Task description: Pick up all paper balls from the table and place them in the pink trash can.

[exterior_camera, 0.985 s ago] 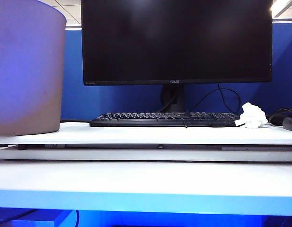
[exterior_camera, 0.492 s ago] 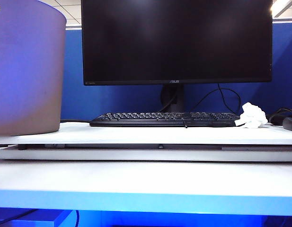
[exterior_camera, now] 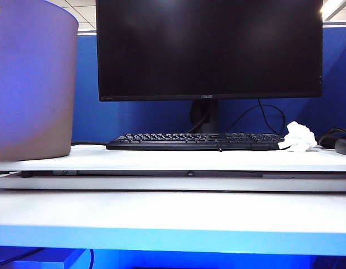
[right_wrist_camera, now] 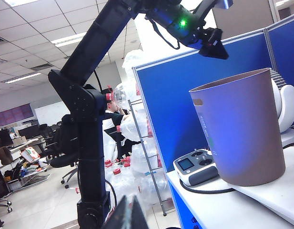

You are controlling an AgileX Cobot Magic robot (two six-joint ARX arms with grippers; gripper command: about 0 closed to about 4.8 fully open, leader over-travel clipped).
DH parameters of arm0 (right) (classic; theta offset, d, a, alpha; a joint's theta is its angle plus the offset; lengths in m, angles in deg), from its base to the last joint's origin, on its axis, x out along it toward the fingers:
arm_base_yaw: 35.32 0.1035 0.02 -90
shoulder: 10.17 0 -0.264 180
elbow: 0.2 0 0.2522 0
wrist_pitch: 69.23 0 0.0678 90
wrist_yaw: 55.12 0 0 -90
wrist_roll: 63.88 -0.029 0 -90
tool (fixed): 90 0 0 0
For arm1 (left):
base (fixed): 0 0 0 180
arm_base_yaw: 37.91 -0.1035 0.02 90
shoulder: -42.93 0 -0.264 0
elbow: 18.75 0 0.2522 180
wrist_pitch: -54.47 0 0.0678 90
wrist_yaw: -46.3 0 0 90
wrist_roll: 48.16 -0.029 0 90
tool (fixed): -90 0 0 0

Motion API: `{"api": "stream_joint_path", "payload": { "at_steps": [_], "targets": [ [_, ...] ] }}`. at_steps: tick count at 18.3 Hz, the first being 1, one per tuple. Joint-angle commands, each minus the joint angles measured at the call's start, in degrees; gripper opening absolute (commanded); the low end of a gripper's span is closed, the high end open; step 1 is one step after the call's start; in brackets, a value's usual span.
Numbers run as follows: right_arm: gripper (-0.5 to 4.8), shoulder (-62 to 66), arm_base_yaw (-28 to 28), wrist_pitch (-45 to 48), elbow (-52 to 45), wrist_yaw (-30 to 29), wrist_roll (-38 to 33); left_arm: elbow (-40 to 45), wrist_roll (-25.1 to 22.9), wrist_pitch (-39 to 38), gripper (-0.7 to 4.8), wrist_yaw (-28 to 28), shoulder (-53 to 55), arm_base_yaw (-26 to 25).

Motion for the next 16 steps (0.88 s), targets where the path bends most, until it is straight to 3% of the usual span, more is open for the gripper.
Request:
{"api": "stream_joint_path", "payload": {
  "at_steps": [1, 6, 9, 12, 16],
  "targets": [
    [-0.05, -0.1, 0.0, 0.8, 0.2, 0.3, 0.2, -0.2, 1.2, 3.7, 4.13, 5.9, -0.3, 0.0],
    [-0.05, -0.1, -0.1, 0.8, 0.2, 6.9, 0.2, -0.1, 6.7, 14.7, 4.12, 33.7, 0.9, 2.0],
    [-0.05, -0.1, -0.2, -0.2, 0.2, 12.3, 0.2, -0.1, 7.5, 21.0, 4.06, 43.2, 3.1, 5.4],
    [-0.05, -0.1, -0.1, -1.8, 0.2, 20.5, 0.2, -0.2, 7.1, 25.2, 4.03, 56.3, 7.3, 8.9],
    [-0.05, -0.1, -0.1, -8.5, 0.2, 33.1, 0.2, -0.1, 6.5, 29.5, 4.04, 57.9, 14.4, 13.5]
  ]
}}
